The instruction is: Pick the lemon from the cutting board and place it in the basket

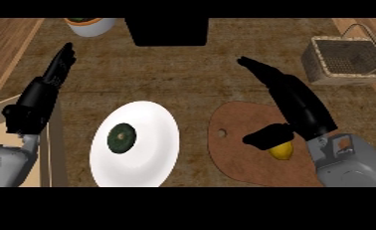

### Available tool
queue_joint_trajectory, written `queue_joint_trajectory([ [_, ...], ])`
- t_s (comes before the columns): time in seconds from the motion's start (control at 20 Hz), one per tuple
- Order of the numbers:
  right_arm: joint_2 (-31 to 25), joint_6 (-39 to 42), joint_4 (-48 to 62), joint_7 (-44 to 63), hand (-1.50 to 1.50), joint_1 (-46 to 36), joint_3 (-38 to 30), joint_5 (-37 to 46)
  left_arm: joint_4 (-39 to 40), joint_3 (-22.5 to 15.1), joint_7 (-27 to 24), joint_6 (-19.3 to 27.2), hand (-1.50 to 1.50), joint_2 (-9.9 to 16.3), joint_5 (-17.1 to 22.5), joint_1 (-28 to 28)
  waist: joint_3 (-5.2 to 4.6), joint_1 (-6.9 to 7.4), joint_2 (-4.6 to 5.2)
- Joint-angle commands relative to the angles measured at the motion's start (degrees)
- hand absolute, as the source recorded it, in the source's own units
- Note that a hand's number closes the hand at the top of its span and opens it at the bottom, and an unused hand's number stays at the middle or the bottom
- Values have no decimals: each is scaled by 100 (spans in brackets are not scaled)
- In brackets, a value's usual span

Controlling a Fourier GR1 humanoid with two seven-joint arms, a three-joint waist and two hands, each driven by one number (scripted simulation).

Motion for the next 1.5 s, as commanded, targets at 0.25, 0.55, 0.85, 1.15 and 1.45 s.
queue_joint_trajectory([
  [0.25, -1283, 3367, -395, 1916, -150, -1200, -157, -1950, -29, 20, -15, -112, 0, -32, 25, 50, 29, 74, 57],
  [0.55, -1323, 4027, -509, 3209, -150, -1618, -383, -3095, -169, 214, 169, -121, 0, -35, -60, -42, 52, 69, 69],
  [0.85, -1107, 4213, 291, 2644, -150, -1629, -236, -2762, 423, 297, -397, -342, 0, -328, -214, -9, 55, 91, 107],
  [1.15, -859, 4213, 623, 2026, -150, -1181, 49, -1846, 203, 521, -436, -615, 0, -183, -239, 243, 59, 119, 110],
  [1.45, -879, 4537, 1116, 1566, -150, -910, 128, -1228, -271, 335, 207, -350, 0, -544, -540, 38, 64, 124, 114],
])
